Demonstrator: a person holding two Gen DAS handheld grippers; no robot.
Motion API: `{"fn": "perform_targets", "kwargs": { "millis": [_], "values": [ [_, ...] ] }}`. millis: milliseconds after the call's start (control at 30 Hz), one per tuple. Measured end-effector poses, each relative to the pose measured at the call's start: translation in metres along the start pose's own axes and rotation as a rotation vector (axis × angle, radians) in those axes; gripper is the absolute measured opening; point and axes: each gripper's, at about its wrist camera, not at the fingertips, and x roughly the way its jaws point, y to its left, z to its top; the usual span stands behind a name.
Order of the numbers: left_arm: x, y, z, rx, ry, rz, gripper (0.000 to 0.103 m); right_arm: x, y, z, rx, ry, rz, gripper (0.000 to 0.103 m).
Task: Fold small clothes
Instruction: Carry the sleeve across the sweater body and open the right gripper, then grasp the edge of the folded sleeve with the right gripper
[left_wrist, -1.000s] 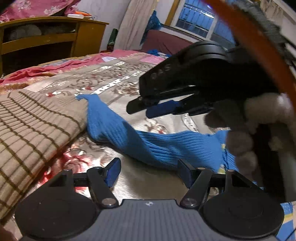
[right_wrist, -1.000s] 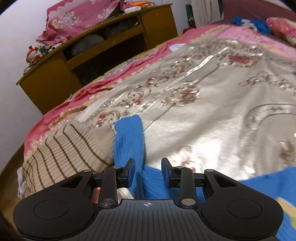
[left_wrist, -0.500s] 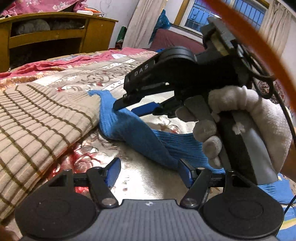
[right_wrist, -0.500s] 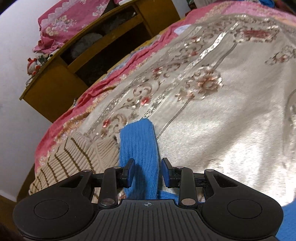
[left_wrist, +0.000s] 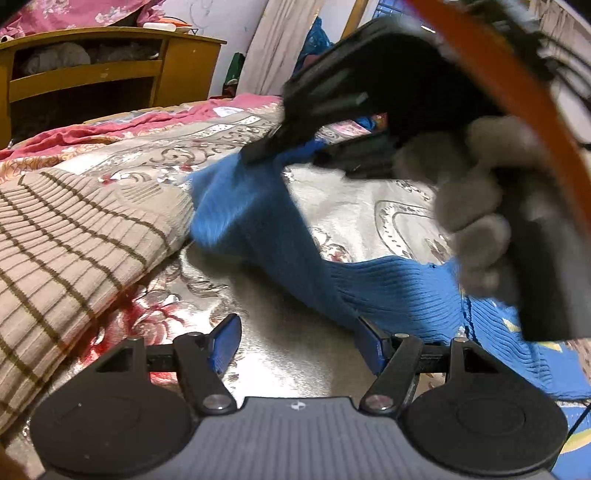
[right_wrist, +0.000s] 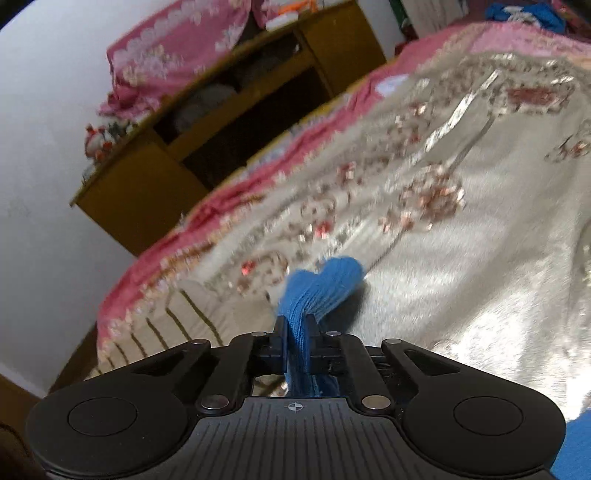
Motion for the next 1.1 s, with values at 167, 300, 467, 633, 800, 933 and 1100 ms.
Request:
{"fn": "perform_targets", "kwargs": {
  "millis": [167, 300, 467, 633, 800, 933, 1100],
  "values": [
    [0.000, -0.003, 0.000, 0.011, -0.002, -0.018, 0.072, -0.070, -0.012, -0.002, 0.074, -0.160, -0.016, 0.008],
    [-0.002, -0.012, -0.002, 0.031, -0.007, -0.040, 0.072, -0.141, -0.029, -0.019, 0.134, -0.293, -0.074, 0.008],
    [-0.004, -0.025, -0.005, 0.073, -0.014, -0.067, 0.072, -0.223, -0.049, -0.069, 0.188, -0.436, -0.203, 0.008],
    [-0.004, -0.039, -0.012, 0.121, 0.000, -0.088, 0.072, -0.255, -0.074, -0.134, 0.201, -0.431, -0.430, 0.014],
    [-0.007, -0.051, -0.018, 0.169, -0.004, -0.095, 0.072, -0.258, -0.114, -0.192, 0.392, -0.362, -0.485, 0.015],
    [-0.007, -0.054, -0.020, 0.191, -0.007, -0.095, 0.072, -0.263, -0.115, -0.221, 0.443, -0.361, -0.475, 0.030],
    [-0.006, -0.053, -0.020, 0.181, -0.004, -0.101, 0.072, -0.276, -0.124, -0.230, 0.474, -0.405, -0.531, 0.030]
  ]
}}
